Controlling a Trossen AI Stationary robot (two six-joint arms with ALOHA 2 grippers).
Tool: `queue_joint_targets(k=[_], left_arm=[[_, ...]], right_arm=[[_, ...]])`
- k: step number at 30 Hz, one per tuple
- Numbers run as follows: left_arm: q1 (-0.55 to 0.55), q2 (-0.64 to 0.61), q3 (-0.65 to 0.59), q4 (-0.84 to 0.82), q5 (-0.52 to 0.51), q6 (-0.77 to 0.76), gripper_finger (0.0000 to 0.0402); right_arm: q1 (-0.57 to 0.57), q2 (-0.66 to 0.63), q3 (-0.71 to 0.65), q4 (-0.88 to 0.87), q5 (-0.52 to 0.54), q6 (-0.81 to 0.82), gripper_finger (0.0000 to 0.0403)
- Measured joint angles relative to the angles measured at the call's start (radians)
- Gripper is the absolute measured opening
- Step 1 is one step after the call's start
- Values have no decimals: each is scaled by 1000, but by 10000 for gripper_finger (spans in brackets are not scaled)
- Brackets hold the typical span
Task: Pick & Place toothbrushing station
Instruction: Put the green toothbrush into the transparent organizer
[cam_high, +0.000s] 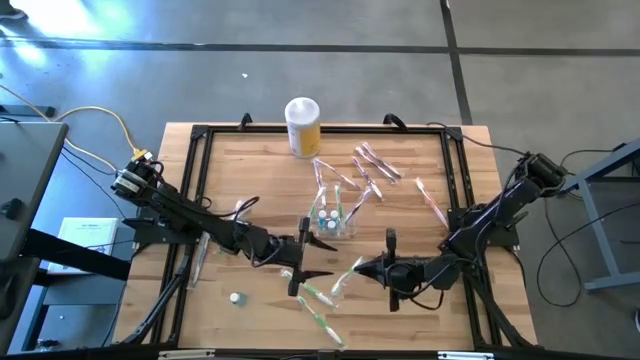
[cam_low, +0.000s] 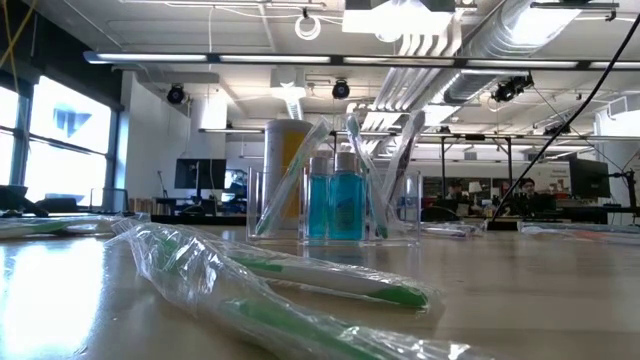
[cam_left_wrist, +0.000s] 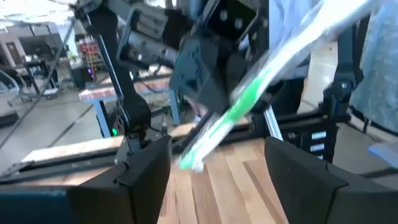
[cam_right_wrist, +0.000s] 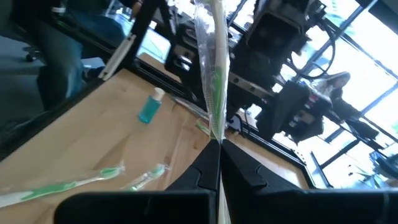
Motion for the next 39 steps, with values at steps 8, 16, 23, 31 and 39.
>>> queue_joint_targets(k=[8, 16, 23, 31, 39], left_arm=[[0, 51, 9, 122, -15, 64, 251], [0, 111, 72, 115, -63, 136, 251], [0, 113, 80, 106, -62, 142, 251], [0, 113, 81, 107, -63, 142, 217], [0, 113, 81, 105, -63, 163, 128]], right_arm=[[-56, 8, 0, 14, -2, 12, 2], [-69, 8, 0, 2, -2, 31, 2], [-69, 8, 0, -16, -3, 52, 2], [-69, 8, 0, -27, -3, 63, 2], [-69, 8, 0, -51, -3, 83, 2]])
